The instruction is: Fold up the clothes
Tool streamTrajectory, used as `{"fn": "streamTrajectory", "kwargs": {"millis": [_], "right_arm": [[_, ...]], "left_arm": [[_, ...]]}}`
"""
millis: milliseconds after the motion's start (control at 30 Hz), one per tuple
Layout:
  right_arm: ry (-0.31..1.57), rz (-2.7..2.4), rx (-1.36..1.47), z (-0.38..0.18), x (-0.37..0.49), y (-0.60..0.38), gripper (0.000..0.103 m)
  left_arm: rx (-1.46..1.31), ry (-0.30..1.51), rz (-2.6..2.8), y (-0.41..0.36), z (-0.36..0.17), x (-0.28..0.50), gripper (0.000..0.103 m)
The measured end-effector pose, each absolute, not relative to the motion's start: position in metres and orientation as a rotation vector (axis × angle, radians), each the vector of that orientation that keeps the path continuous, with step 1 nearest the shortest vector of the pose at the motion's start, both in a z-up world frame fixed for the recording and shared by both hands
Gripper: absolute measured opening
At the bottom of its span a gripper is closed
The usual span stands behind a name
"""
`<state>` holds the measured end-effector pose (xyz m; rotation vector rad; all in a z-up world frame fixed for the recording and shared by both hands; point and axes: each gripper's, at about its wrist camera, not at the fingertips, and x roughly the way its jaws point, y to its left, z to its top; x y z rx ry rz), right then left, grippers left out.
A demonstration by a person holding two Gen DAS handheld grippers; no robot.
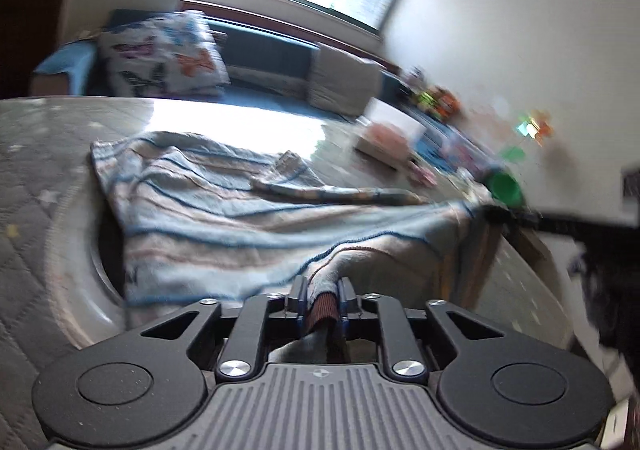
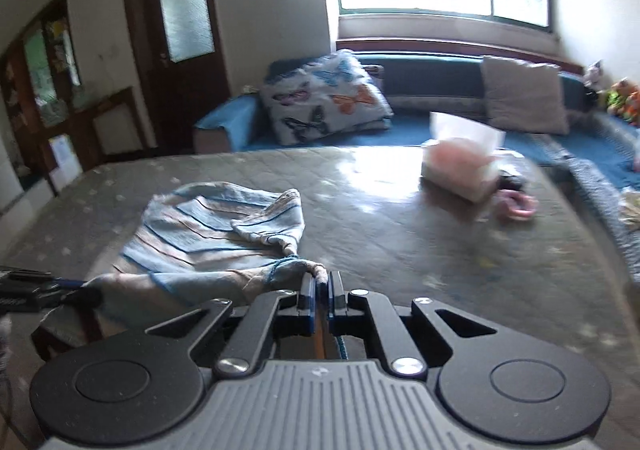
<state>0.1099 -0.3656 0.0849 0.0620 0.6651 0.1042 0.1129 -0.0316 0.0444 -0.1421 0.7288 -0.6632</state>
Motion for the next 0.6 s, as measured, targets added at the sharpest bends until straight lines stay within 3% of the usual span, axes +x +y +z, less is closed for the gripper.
{"fn": "streamTrajectory", "kwargs": {"millis": [67, 100, 333, 367, 400, 467, 600], "right_arm": [[0.682, 0.064, 0.054, 0.083, 0.105, -0.373, 0.005], [0.707, 0.031, 0.046, 0.079, 0.104, -0.379, 0.006], [0.79, -0.035, -0.019, 0.058, 0.104, -0.389, 0.011], [0.785, -0.018, -0.012, 0.058, 0.104, -0.387, 0.015], [0.784, -0.009, -0.015, 0.057, 0.105, -0.384, 0.027], [0.789, 0.0, -0.018, 0.054, 0.104, -0.379, 0.038], [0.848, -0.006, 0.038, 0.036, 0.091, -0.382, 0.038]], "left_arm": [[-0.113, 0.734, -0.703, -0.041, 0.043, 0.102, 0.04], [-0.1, 0.737, -0.718, -0.043, 0.043, 0.098, 0.042], [-0.059, 0.721, -0.735, -0.042, 0.045, 0.085, 0.042], [-0.06, 0.719, -0.728, -0.04, 0.046, 0.085, 0.042], [-0.06, 0.72, -0.723, -0.039, 0.046, 0.086, 0.042], [-0.055, 0.717, -0.73, -0.038, 0.046, 0.084, 0.042], [-0.032, 0.717, -0.762, -0.048, 0.042, 0.079, 0.042]]}}
